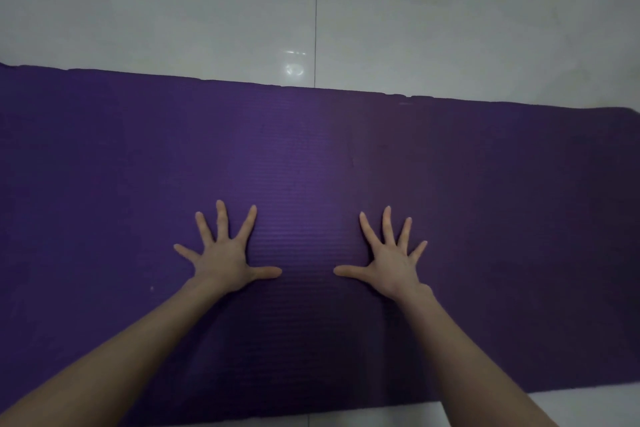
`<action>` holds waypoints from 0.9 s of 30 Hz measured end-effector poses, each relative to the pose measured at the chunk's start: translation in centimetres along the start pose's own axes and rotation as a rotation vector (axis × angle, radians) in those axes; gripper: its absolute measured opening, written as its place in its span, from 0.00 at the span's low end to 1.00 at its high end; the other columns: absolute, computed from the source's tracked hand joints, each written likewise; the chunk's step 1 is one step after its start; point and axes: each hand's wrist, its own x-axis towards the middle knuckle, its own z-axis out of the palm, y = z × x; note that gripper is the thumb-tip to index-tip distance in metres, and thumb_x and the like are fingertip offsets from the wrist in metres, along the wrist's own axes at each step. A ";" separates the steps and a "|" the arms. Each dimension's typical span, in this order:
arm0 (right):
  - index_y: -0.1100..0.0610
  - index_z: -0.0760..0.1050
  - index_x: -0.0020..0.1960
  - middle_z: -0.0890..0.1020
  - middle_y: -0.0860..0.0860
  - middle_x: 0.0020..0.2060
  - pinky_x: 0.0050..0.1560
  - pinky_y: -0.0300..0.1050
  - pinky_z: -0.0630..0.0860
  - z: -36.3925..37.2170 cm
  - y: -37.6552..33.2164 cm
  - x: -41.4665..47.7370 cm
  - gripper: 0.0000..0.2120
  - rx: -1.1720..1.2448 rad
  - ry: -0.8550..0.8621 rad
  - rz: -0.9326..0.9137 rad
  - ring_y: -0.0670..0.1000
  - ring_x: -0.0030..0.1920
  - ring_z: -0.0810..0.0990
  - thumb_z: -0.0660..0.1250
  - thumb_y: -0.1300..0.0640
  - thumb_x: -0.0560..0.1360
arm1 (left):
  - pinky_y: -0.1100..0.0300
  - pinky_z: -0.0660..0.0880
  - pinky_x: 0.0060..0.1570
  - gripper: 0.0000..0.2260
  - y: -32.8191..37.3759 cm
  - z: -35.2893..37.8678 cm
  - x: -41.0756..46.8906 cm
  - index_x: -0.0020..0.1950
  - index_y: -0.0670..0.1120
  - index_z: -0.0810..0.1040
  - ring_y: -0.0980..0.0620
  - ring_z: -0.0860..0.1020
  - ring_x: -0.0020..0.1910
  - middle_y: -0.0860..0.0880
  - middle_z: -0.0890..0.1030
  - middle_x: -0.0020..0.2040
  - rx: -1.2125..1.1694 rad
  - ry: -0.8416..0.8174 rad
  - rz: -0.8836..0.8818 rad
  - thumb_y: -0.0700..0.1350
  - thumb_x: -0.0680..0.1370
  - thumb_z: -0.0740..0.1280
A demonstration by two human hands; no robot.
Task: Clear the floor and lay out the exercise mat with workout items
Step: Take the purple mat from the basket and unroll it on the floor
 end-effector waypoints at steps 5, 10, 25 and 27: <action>0.36 0.33 0.73 0.27 0.49 0.73 0.63 0.75 0.32 -0.3 -0.8 0.6 0.56 -0.001 -0.016 -0.012 0.64 0.70 0.24 0.59 0.20 0.57 | 0.23 0.42 0.61 0.54 -0.3 -0.6 0.5 0.65 0.68 0.27 0.38 0.28 0.71 0.50 0.24 0.72 -0.017 0.009 -0.015 0.75 0.56 0.66; 0.37 0.32 0.73 0.27 0.50 0.73 0.62 0.76 0.31 -0.5 -1.2 0.9 0.56 0.002 -0.025 -0.012 0.64 0.69 0.23 0.58 0.20 0.57 | 0.23 0.41 0.60 0.54 -0.6 -1.1 1.0 0.64 0.70 0.28 0.39 0.28 0.71 0.51 0.24 0.72 -0.026 0.012 -0.011 0.76 0.55 0.66; 0.37 0.30 0.72 0.25 0.48 0.72 0.64 0.75 0.32 -0.2 3.3 -1.9 0.59 0.012 -0.052 0.033 0.62 0.70 0.24 0.60 0.19 0.54 | 0.24 0.45 0.61 0.55 3.8 1.9 -0.6 0.65 0.67 0.26 0.39 0.28 0.72 0.51 0.26 0.73 0.145 -0.020 0.196 0.75 0.58 0.66; 0.37 0.30 0.72 0.25 0.47 0.71 0.64 0.75 0.32 -0.1 3.2 -1.8 0.59 0.015 -0.050 0.029 0.63 0.70 0.23 0.60 0.19 0.54 | 0.23 0.44 0.60 0.55 4.6 2.4 -0.3 0.65 0.67 0.25 0.38 0.28 0.71 0.50 0.25 0.72 0.178 -0.033 0.193 0.75 0.58 0.66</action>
